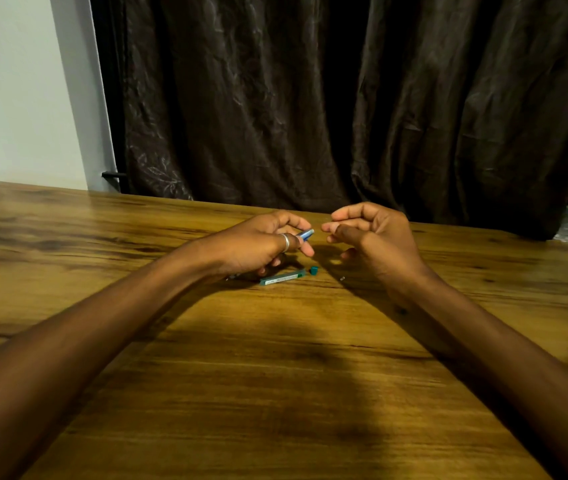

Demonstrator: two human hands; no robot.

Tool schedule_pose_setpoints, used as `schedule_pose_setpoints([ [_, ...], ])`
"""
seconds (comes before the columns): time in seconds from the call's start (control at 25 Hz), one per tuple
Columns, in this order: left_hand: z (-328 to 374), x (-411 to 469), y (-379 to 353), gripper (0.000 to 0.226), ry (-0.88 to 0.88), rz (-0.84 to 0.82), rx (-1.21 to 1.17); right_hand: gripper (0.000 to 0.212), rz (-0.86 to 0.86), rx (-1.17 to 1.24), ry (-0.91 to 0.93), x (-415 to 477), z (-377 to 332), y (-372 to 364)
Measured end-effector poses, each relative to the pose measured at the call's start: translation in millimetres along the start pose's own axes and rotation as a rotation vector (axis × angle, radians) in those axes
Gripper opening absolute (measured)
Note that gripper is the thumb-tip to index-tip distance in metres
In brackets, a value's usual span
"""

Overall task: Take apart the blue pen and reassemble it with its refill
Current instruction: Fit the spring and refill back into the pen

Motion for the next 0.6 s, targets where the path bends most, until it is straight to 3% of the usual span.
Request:
schedule_pose_setpoints([
  [0.32,0,1,-1,0.024,-0.001,-0.001,-0.004,0.011,0.001,-0.183,0.02,6,10,8],
  [0.6,-2,0,1,0.023,0.005,-0.002,0.004,0.016,-0.122,-0.463,0.077,14,18,8],
])
Point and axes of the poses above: each hand's wrist, its own x-axis towards the middle knuckle, its own y-axis out of the back of the hand, z = x × y, the point moved 10 cm from there along x, towards the middle knuckle, and after that the axes turned 10 degrees about y, right-handed, at the moved point
